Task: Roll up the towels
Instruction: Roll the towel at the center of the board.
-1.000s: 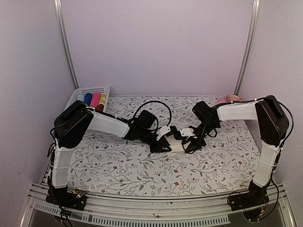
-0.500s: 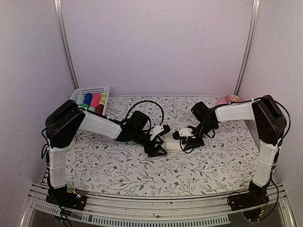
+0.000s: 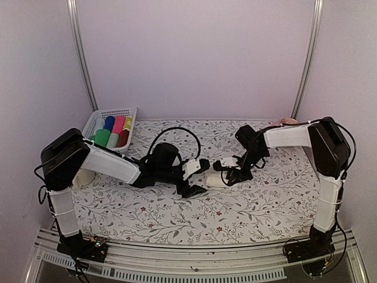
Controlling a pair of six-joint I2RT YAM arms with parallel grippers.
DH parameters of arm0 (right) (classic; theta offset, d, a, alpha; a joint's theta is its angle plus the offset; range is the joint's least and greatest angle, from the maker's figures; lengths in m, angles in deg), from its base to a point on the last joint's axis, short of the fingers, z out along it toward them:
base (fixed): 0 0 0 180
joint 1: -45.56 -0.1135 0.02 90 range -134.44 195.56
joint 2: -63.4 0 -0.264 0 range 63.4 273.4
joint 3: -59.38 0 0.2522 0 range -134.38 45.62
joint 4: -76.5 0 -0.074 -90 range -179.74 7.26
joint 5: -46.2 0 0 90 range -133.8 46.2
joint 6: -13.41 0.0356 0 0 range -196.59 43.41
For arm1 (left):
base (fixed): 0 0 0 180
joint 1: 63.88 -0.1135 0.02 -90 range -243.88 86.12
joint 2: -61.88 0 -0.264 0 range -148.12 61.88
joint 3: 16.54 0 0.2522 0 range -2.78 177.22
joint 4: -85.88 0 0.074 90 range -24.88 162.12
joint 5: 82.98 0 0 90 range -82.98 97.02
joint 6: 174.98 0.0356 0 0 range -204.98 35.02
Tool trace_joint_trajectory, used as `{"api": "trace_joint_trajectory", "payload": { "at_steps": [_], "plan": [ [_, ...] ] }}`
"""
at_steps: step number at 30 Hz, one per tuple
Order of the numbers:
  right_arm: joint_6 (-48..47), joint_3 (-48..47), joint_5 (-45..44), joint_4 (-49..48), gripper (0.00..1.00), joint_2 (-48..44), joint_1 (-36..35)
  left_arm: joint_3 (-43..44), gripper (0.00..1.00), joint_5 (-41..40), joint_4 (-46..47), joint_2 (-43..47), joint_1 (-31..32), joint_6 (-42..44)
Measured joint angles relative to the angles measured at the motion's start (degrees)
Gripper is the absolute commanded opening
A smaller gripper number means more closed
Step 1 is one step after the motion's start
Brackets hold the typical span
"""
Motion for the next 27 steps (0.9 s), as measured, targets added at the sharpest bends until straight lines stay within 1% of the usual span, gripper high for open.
{"api": "trace_joint_trajectory", "payload": {
  "at_steps": [5, 13, 18, 21, 27],
  "plan": [
    [-0.59, -3.63, 2.45, 5.27, 0.2, 2.14, 0.11, -2.47, 0.75, -6.43, 2.32, 0.0, 4.92, 5.68],
    [-3.85, -6.71, 7.78, 14.64, 0.2, 4.83, 0.15, -2.64, 0.72, -11.96, 4.17, -0.11, 8.2, 10.47],
    [-5.31, -6.93, 9.73, 18.23, 0.2, 5.38, 0.15, -2.43, 0.71, -13.68, 4.59, -1.14, 8.63, 12.24],
    [-6.05, -7.02, 10.43, 19.98, 0.2, 5.7, 0.13, -1.49, 0.71, -14.14, 4.61, -3.19, 9.25, 13.05],
    [-6.58, -7.34, 11.02, 21.29, 0.2, 6.12, 0.15, -1.42, 0.7, -14.51, 4.48, -5.03, 10.47, 14.29]
  ]
}}
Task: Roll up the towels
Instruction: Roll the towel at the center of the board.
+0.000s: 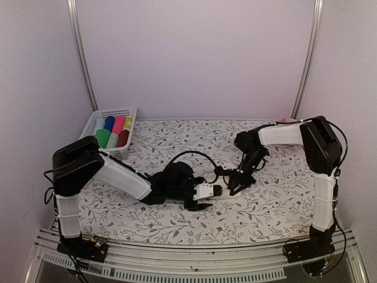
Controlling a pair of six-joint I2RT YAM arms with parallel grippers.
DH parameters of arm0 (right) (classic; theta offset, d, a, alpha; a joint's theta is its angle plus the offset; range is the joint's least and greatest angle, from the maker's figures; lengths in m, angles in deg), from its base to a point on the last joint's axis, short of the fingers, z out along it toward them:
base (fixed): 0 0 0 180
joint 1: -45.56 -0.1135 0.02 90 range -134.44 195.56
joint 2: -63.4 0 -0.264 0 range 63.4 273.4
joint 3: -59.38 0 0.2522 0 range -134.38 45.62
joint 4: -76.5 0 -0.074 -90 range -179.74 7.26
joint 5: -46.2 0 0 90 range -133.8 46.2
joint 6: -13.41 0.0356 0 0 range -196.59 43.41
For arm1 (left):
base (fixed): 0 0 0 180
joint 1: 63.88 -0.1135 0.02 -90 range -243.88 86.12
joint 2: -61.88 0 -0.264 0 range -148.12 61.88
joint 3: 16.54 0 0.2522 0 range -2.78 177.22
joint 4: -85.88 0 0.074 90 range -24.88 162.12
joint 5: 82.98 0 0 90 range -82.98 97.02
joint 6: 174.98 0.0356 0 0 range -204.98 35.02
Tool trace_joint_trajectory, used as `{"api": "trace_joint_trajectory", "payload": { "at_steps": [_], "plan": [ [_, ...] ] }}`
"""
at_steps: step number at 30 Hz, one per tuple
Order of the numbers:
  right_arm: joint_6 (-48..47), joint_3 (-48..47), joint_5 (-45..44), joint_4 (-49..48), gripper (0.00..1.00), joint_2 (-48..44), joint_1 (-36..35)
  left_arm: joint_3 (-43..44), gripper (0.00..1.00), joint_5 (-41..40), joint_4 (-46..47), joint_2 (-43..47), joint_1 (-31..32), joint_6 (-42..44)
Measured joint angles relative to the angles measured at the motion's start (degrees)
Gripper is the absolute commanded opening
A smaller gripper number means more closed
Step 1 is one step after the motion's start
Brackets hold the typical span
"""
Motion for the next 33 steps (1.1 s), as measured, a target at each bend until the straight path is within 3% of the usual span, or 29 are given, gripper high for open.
{"api": "trace_joint_trajectory", "payload": {
  "at_steps": [13, 15, 23, 33],
  "plan": [
    [0.02, 0.0, 0.2, 0.59, 0.2, 0.17, -0.02, 0.04, 0.49, -1.6, 0.57, -0.55, 0.85, 1.36],
    [0.02, 0.0, 0.22, 0.61, 0.2, 0.2, -0.02, 0.04, 0.34, -1.88, 0.57, -0.79, 0.94, 1.46],
    [0.07, 0.0, 0.15, 0.61, 0.26, 0.2, 0.0, 0.9, 0.0, -2.89, 0.39, -1.64, 1.05, 2.16],
    [0.31, 4.44, -0.96, -3.74, 0.52, -3.98, 0.04, 4.09, 0.0, 0.85, -4.33, -2.16, -0.17, -1.42]
  ]
}}
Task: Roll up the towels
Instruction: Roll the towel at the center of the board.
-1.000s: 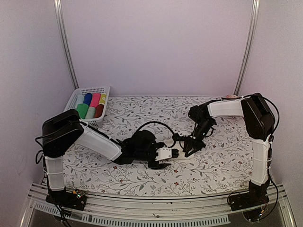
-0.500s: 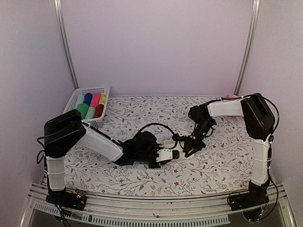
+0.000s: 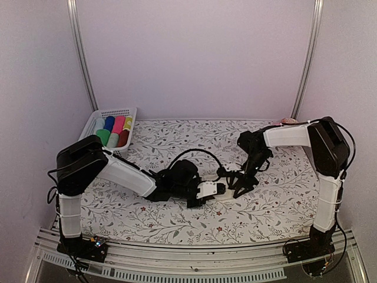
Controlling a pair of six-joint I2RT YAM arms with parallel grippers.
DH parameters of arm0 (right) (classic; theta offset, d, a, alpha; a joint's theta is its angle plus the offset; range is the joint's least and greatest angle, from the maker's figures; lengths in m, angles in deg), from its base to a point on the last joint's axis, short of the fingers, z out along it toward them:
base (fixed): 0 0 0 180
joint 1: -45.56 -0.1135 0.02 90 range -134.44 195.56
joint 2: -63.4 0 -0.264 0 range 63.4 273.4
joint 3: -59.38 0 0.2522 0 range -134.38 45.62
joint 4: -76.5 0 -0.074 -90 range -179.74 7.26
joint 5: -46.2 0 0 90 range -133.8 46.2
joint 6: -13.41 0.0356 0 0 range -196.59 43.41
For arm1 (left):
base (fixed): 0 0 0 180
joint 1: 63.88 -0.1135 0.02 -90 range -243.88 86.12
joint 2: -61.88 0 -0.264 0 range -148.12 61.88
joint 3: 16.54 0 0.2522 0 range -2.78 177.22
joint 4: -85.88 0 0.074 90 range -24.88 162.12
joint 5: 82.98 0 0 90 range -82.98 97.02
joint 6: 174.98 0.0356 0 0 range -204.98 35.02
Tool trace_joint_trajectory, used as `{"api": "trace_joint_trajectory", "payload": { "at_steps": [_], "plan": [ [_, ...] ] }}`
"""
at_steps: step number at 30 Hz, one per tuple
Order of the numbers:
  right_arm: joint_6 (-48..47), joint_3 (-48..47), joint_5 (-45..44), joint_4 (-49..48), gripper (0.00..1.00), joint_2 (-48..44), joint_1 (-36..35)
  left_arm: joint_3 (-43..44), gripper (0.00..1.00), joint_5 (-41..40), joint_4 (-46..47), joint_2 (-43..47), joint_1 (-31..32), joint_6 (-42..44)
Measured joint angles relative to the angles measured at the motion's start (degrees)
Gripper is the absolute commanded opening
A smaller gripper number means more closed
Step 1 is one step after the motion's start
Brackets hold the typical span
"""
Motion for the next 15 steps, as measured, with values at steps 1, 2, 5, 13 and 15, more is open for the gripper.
{"api": "trace_joint_trajectory", "payload": {
  "at_steps": [1, 2, 5, 13, 15],
  "plan": [
    [0.02, 1.11, -0.33, -1.11, 0.54, -1.31, 0.17, 0.81, 0.0, 1.2, -1.14, -0.17, -0.24, -0.98],
    [-0.04, 2.01, -0.59, -1.99, 0.55, -2.4, 0.26, 1.42, 0.0, 2.14, -1.86, -0.37, -0.76, -1.81],
    [-0.33, 4.92, -1.18, -5.68, 0.59, -6.43, 0.61, 3.98, 0.0, 5.66, -4.5, -1.49, -2.32, -4.74],
    [-1.9, 13.18, -1.64, -15.96, 0.61, -17.7, 1.42, 8.15, 0.0, 12.55, -9.22, -3.34, -6.29, -12.04],
    [-2.47, 13.77, -1.68, -17.18, 0.61, -18.51, 1.42, 8.15, 0.0, 14.23, -9.62, -3.37, -7.26, -13.62]
  ]
}}
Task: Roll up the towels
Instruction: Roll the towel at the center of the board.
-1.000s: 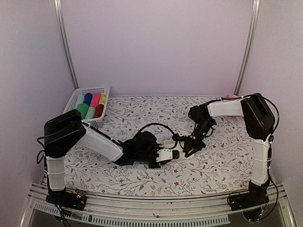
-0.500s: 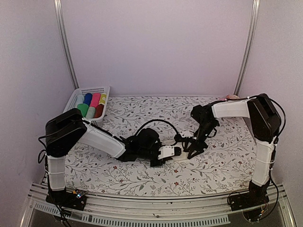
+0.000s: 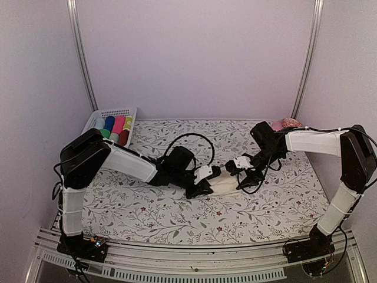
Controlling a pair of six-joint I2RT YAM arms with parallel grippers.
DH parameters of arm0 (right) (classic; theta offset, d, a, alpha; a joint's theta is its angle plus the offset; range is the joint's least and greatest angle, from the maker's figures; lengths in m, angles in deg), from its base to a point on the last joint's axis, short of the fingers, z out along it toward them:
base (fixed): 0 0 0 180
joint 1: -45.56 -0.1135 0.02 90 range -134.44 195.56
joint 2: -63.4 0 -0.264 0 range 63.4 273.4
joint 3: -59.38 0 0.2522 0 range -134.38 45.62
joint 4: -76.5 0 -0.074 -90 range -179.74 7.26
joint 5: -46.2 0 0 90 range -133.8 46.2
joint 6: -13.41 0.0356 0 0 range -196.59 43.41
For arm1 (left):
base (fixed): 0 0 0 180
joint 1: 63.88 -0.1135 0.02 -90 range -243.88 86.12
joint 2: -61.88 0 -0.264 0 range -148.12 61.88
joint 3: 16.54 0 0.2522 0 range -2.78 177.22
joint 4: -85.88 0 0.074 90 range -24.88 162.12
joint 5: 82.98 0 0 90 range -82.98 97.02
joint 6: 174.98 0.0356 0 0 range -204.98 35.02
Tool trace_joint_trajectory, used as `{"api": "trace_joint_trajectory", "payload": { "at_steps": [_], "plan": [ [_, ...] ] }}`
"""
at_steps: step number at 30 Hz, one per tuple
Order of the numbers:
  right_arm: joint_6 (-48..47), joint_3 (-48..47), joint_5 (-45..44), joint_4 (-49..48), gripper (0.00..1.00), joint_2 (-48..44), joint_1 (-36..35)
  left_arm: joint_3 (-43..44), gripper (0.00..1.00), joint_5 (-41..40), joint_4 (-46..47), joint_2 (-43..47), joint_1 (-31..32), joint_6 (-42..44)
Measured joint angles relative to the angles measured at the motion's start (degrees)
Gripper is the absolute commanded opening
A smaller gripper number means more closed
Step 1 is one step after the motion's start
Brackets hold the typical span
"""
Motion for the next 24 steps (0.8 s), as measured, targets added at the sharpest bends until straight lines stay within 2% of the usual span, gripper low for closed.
{"api": "trace_joint_trajectory", "payload": {
  "at_steps": [11, 24],
  "plan": [
    [-1.49, 0.96, -0.52, -2.47, 0.59, -0.11, 0.02, 0.33, 0.0, 6.91, 0.13, -1.07, -4.26, -8.09],
    [1.33, 1.01, -3.32, -7.34, 0.58, 3.82, -1.18, -0.42, 0.0, 12.59, 2.47, -1.92, -7.1, -14.16]
  ]
}}
